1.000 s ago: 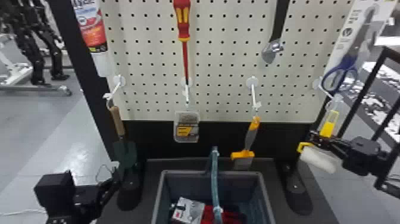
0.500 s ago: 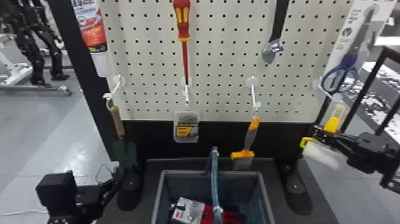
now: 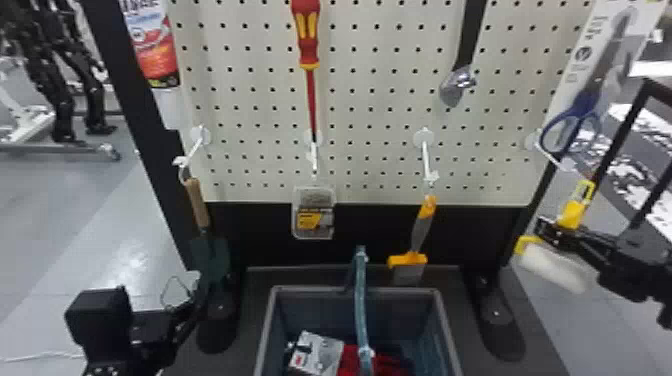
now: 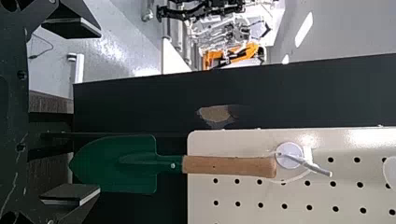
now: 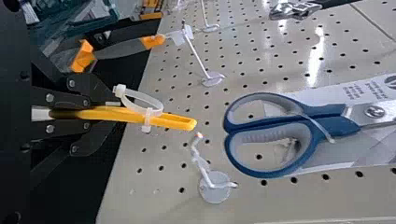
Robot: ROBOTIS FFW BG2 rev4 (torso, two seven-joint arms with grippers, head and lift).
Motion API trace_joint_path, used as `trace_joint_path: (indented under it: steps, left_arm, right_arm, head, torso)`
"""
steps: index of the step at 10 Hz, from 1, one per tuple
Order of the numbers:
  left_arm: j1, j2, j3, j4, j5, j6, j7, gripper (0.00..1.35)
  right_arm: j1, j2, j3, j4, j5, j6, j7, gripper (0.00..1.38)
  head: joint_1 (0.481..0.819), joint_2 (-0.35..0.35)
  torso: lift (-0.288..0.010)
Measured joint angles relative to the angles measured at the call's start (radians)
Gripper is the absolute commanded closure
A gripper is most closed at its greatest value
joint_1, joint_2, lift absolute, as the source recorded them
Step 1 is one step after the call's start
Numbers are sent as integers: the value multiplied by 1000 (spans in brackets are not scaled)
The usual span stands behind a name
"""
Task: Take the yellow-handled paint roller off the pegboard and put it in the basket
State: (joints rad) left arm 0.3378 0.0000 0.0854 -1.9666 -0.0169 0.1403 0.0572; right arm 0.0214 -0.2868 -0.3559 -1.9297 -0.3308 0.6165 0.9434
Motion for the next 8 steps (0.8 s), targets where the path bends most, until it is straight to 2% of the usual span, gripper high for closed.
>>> trace_joint_path:
  steps: [2, 4, 6, 8]
  left_arm:
    - [0, 0, -1, 0, -1, 5, 0, 131]
    - [-1, 0, -5, -1, -4, 10, 0, 131]
    - [-2, 0, -8, -3, -5, 16, 1, 131]
    - [-3, 0, -14, -4, -4, 20, 4, 131]
  right_arm:
    - [78, 9, -10, -61, -63, 86, -26, 1230]
    - [120, 10, 5, -105, -180, 167, -79, 1230]
    - [133, 8, 43, -128, -336, 230, -138, 1230]
    - [167, -11, 76, -134, -546, 264, -227, 1230]
  head:
    - [549, 0]
    - [549, 0]
    - [549, 0]
    - [549, 0]
  torso:
    - [-100]
    - [-100]
    - [-100]
    - [-100]
